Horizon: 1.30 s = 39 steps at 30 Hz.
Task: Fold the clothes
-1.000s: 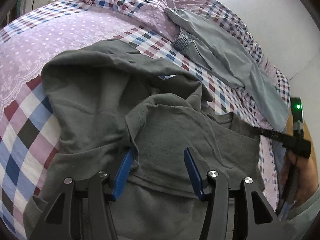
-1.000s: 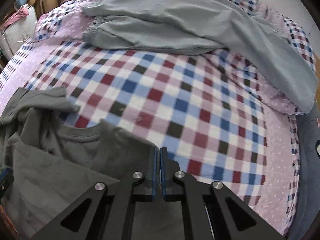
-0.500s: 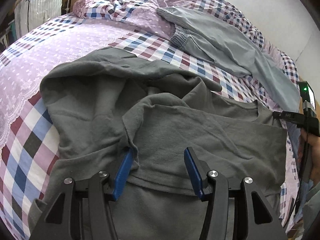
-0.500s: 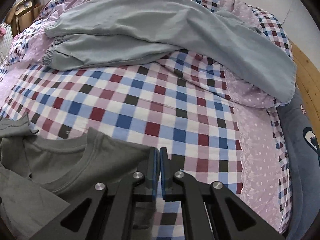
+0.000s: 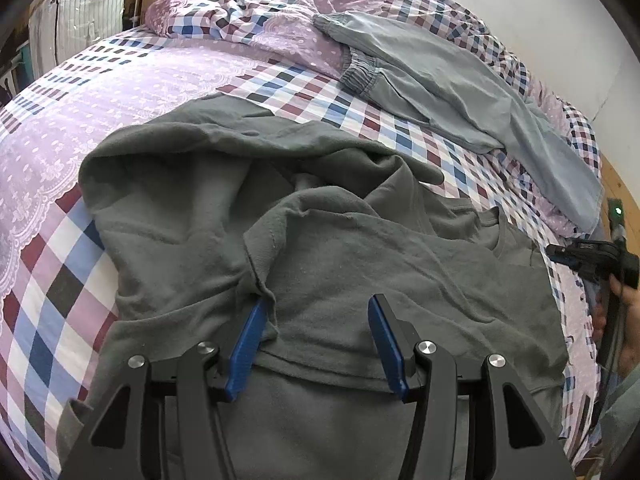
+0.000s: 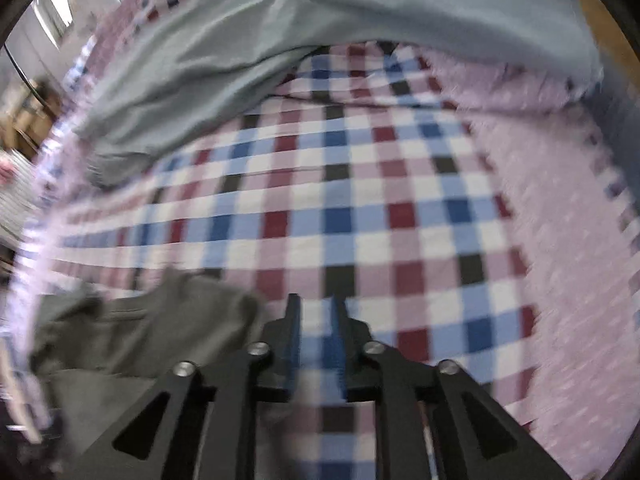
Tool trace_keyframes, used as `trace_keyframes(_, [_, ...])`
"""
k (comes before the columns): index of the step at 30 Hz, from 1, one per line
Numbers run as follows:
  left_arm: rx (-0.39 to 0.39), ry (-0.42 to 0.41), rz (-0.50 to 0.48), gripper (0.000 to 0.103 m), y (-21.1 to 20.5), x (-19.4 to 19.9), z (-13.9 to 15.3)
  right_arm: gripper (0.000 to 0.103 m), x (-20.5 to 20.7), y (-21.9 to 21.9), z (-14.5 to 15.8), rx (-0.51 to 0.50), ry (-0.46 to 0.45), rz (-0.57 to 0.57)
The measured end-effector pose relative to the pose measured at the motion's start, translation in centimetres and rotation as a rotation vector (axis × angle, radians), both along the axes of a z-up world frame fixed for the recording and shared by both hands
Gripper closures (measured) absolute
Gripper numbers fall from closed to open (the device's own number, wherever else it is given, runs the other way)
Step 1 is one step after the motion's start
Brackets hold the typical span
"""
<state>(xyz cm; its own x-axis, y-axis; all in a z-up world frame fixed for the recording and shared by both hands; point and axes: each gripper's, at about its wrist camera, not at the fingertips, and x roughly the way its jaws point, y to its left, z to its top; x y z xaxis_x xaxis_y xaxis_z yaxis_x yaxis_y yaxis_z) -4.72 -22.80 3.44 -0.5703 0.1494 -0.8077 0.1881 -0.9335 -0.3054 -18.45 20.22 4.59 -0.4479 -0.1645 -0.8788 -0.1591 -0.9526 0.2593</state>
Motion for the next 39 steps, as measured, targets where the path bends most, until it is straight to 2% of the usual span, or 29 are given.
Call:
trace_keyframes(1, [0.0,0.0,0.0,0.046,0.0,0.0,0.0,0.062,0.5,0.1,0.1,-0.048,0.012,0.009])
trace_keyframes(3, [0.001,0.0,0.002,0.046,0.0,0.0,0.0,0.059,1.3,0.0,0.2,-0.079,0.025,0.022])
trace_keyframes(9, [-0.002,0.0,0.007,0.046,0.0,0.0,0.0,0.059,1.9,-0.3,-1.7,-0.046,-0.015,0.047])
trace_keyframes(11, [-0.002,0.0,0.011,0.046,0.0,0.0,0.0,0.071,1.9,-0.5,-2.2,-0.027,-0.028,0.061])
trace_keyframes(12, [-0.002,-0.001,0.013,0.046,0.0,-0.1,0.0,0.103,1.9,-0.7,-2.3,-0.006,-0.032,0.068])
trace_keyframes(16, [-0.014,0.0,0.012,0.046,0.2,-0.1,-0.1,0.103,2.0,-0.7,-1.5,0.103,0.004,0.062])
trace_keyframes(20, [-0.024,0.0,0.009,0.046,0.3,-0.2,-0.1,0.103,1.8,0.4,0.3,0.122,0.06,0.012])
trace_keyframes(23, [-0.025,0.0,0.01,0.046,0.3,-0.1,-0.1,0.099,1.5,0.9,-0.1,-0.004,0.039,0.048])
trace_keyframes(24, [-0.025,-0.001,0.011,0.046,0.4,-0.1,-0.1,0.092,1.5,0.9,-0.6,-0.04,0.017,0.065])
trace_keyframes(25, [-0.025,-0.001,0.011,0.046,0.4,-0.1,-0.1,0.081,1.6,0.8,-1.1,-0.047,-0.002,0.07])
trace_keyframes(27, [-0.028,0.0,0.011,0.046,0.4,-0.1,-0.1,0.065,1.9,0.7,-1.9,-0.059,-0.014,0.077])
trace_keyframes(30, [-0.03,0.0,0.01,0.046,0.3,-0.1,-0.1,0.064,2.3,0.7,-2.6,-0.088,0.0,0.068])
trace_keyframes(33, [-0.031,0.0,0.011,0.046,0.3,-0.1,-0.1,0.064,2.2,0.0,-3.2,-0.076,-0.004,0.086])
trace_keyframes(35, [-0.034,0.0,0.013,0.046,0.3,-0.2,-0.1,0.069,2.2,-0.5,-3.3,-0.058,-0.004,0.109])
trace_keyframes(37, [-0.038,0.0,0.013,0.046,0.4,-0.2,-0.1,0.1,2.2,-1.1,-3.2,-0.024,-0.002,0.132])
trace_keyframes(39, [-0.046,0.0,0.012,0.046,0.5,-0.2,-0.1,0.101,2.3,-1.6,-2.6,0.033,0.016,0.135])
